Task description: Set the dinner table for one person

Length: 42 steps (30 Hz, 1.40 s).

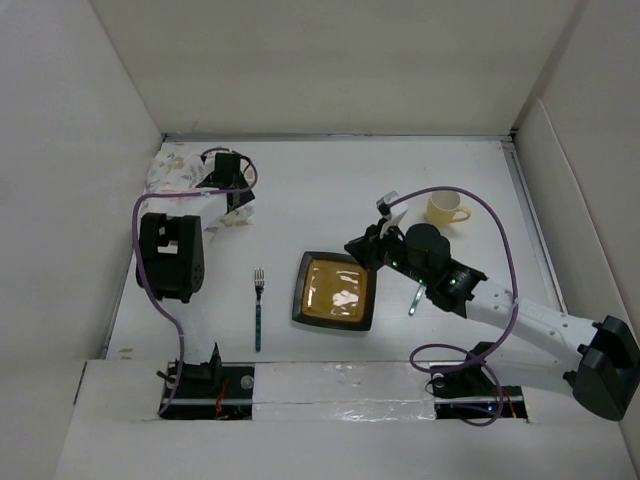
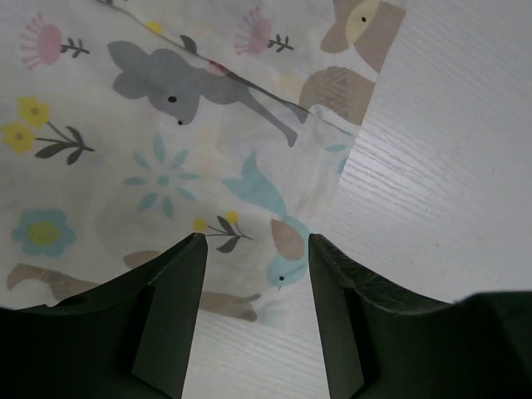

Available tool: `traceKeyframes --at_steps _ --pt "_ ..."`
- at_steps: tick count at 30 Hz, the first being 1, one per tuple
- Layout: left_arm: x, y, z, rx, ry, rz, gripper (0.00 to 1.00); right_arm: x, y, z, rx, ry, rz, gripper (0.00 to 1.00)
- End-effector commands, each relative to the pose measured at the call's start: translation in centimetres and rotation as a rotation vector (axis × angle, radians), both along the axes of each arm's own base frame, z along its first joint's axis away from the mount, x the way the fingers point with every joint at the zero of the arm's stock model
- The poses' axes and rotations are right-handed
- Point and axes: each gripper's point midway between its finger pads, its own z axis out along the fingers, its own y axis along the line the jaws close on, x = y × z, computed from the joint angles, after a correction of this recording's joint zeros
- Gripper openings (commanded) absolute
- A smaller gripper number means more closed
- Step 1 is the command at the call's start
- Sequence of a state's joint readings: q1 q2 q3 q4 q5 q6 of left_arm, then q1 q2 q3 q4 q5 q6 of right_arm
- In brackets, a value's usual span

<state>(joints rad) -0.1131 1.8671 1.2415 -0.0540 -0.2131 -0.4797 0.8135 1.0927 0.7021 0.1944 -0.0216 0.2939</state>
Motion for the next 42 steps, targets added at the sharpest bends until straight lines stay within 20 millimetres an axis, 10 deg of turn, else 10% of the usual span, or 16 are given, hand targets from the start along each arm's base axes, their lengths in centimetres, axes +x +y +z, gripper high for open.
traceKeyframes --at_steps 1,13,18,29,34,38,42 --pt "0.9 -1.0 0.1 0.078 0.041 -0.057 0.49 -0.1 0.7 1.8 0.045 -0.051 0.011 0.23" --pt "2.7 -2.5 -4.5 0.168 0.207 -0.147 0.42 0.3 1.0 1.1 0.022 -0.042 0.008 0.36" --pt "3.8 -4.1 -4.2 0.165 0.209 -0.199 0.00 0.7 0.7 1.1 0.013 -0.049 -0.032 0.37" --pt "6.0 -23.4 2.9 0.233 -0.015 -0.611 0.00 2.7 -0.2 -0.4 -0.051 -0.018 -0.149 0.38" --pt "5.8 -27.1 4.4 0.112 -0.061 -0.664 0.48 4.1 -1.5 -1.4 -0.090 0.014 -0.268 0.48" --pt "4.5 -27.7 9.3 0.003 -0.185 -0.659 0.63 6.3 -2.7 -2.0 -0.102 0.047 -0.364 0.51" --pt "2.9 -24.2 14.0 -0.121 -0.324 -0.551 0.61 9.1 -3.3 -3.7 -0.117 0.089 -0.410 0.05"
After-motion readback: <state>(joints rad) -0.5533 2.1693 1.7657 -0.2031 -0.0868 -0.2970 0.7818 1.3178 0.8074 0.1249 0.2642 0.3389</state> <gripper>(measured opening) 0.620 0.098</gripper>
